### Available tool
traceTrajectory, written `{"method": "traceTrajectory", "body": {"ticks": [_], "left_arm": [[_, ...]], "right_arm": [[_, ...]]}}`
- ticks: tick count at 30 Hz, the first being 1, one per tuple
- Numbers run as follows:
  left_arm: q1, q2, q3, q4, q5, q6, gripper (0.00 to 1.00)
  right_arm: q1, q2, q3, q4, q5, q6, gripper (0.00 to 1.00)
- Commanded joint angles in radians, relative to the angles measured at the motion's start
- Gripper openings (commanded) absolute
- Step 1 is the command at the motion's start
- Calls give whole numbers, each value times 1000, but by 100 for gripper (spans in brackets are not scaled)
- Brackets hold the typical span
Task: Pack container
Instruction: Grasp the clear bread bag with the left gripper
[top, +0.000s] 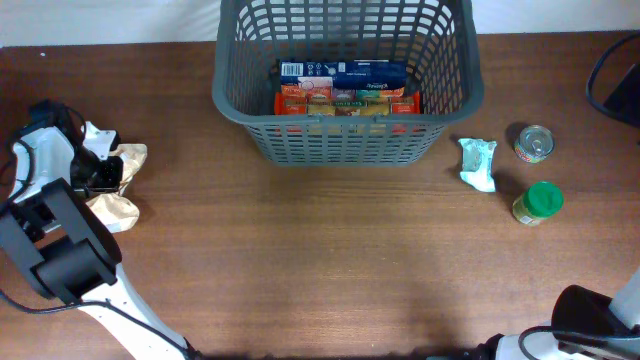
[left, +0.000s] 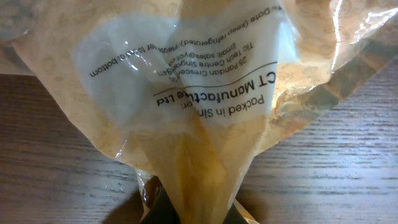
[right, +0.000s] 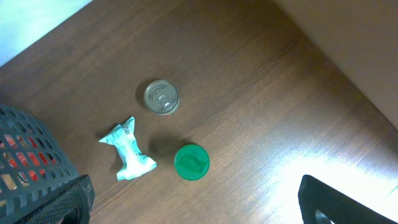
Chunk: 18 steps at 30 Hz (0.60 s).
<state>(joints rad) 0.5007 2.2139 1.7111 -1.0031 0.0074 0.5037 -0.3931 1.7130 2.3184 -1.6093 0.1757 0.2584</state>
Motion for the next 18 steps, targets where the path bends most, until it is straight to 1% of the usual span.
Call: {"method": "traceTrajectory", "body": {"ticks": [1,3,6,11,15,17,18], "left_arm": [[-3,22,11,-36,32,5,1],[-3,14,57,-80,32,5,1],[-4,-13,181,-157,32,5,2],[-30,-80,520,-272,35,6,2],[-82,-136,782,-288,35,9,2],[-127,-159,895,-285,41,46,1],[-156,-169,948,-282,55,88,2]], "right_arm": [[-6,1,-5,1,16,9,99],[-6,1,-5,1,16,10,99],[-6,1,-5,1,16,10,99],[-6,1,-5,1,16,10,99],[-6,1,-5,1,16,9,99],[-6,1,-5,1,16,9,99],[-6,1,-5,1,16,10,99]]}}
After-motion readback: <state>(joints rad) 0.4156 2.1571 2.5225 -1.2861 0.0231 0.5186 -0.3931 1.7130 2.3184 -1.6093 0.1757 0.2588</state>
